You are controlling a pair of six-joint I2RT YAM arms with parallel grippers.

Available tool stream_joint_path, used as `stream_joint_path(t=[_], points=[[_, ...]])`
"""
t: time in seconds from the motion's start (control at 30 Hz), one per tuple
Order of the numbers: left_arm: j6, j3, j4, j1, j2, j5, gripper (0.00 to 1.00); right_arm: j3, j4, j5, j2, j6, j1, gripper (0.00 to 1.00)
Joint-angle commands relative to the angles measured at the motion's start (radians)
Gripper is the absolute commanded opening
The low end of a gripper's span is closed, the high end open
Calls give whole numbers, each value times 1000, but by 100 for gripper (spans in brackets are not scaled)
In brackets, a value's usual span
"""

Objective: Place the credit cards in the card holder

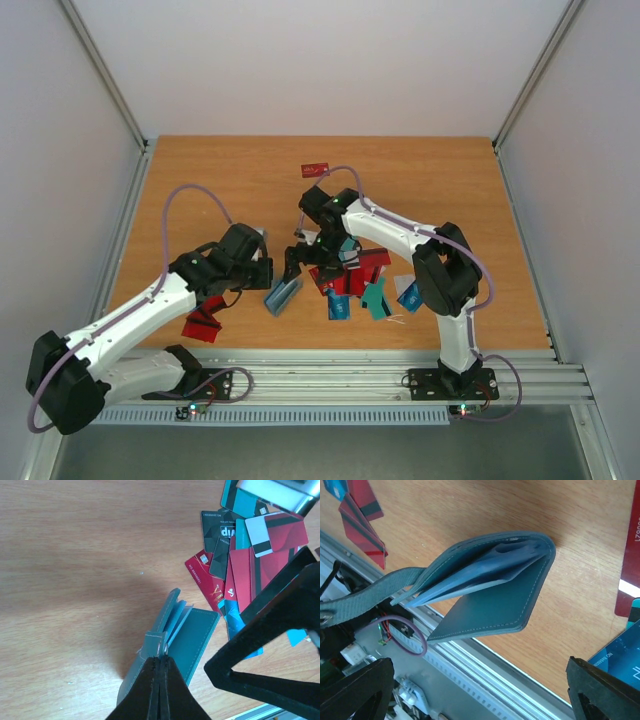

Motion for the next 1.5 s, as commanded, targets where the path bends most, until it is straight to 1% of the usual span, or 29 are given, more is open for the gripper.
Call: stream_joint_path(t=[0.0,0.13,0.17,0.2,0.37,0.47,0.6,0.7,0.87,1.0,1.13,1.27,1.33,1.47], points=[[-59,27,29,5,-29,4,0,-50,24,-5,-13,83,0,92],[-68,15,19,5,-28,-1,0,-112,69,-35,-12,130,-3,81],[-71,17,11,4,-23,-2,0,-124,81,-44,-14,140,-3,77],[-72,17,7,5,-18,-5,0,-136,89,-46,-16,147,-4,75],[-105,-31,31,5,-39,-3,0,-170,127,-64,-11,171,-4,54],[-116,-50,34,5,-44,-2,0,-173,140,-71,12,179,-3,45],[-129,-79,40,4,-52,9,0,-148,141,-55,35,176,-5,42],[-145,-105,50,4,-69,22,0,-128,139,-51,55,175,-7,36],[-153,-132,44,5,-73,36,0,-75,119,-44,93,169,-10,33],[-164,-162,43,6,-72,46,0,-40,93,-38,112,166,-10,23],[-147,-155,20,6,-60,29,1,-12,56,-11,120,151,-10,13],[-132,-143,-14,12,-41,5,4,-28,44,0,127,137,-9,2],[-125,-129,-52,20,-23,-15,4,-43,52,-3,125,133,-10,1],[-100,-63,-165,25,32,-127,9,-59,60,4,118,125,-10,1]])
